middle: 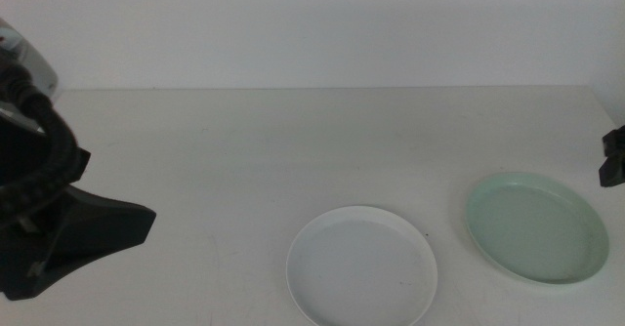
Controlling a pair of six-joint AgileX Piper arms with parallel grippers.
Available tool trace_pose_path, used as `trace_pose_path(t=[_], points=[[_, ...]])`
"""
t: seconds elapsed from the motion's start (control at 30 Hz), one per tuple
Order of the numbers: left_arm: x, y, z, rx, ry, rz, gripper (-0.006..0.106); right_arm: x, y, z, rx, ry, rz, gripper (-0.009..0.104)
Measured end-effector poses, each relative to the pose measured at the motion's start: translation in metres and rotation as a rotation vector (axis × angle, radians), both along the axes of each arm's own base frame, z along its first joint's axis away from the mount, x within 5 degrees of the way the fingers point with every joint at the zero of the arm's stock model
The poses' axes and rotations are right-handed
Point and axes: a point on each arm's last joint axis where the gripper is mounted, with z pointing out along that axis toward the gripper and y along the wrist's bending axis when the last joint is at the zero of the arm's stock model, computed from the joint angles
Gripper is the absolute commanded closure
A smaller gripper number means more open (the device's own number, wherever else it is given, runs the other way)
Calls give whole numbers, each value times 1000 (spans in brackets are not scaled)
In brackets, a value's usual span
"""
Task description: Stack the three bowls on top of each other.
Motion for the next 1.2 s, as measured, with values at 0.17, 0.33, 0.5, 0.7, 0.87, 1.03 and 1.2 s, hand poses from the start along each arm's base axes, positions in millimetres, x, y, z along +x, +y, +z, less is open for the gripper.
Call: trace_pose_path(t=[0.17,0.33,0.5,0.7,0.87,1.03,1.2], points=[[0,0,0,0,0,0,-5,23,-16,-33,-14,62,-27,43],[0,0,0,0,0,0,-5,37,-38,-60,-7,97,-91,43],[0,0,0,0,0,0,-5,48,-49,-92,11,168,-102,43],[0,0,0,0,0,0,-5,57,-49,-118,32,203,-71,45],[0,0,0,0,0,0,-5,62,-49,-131,43,214,-75,58],[0,0,0,0,0,0,-5,64,-50,-137,45,221,-77,88],[0,0,0,0,0,0,-5,64,-50,-136,47,219,-82,96]])
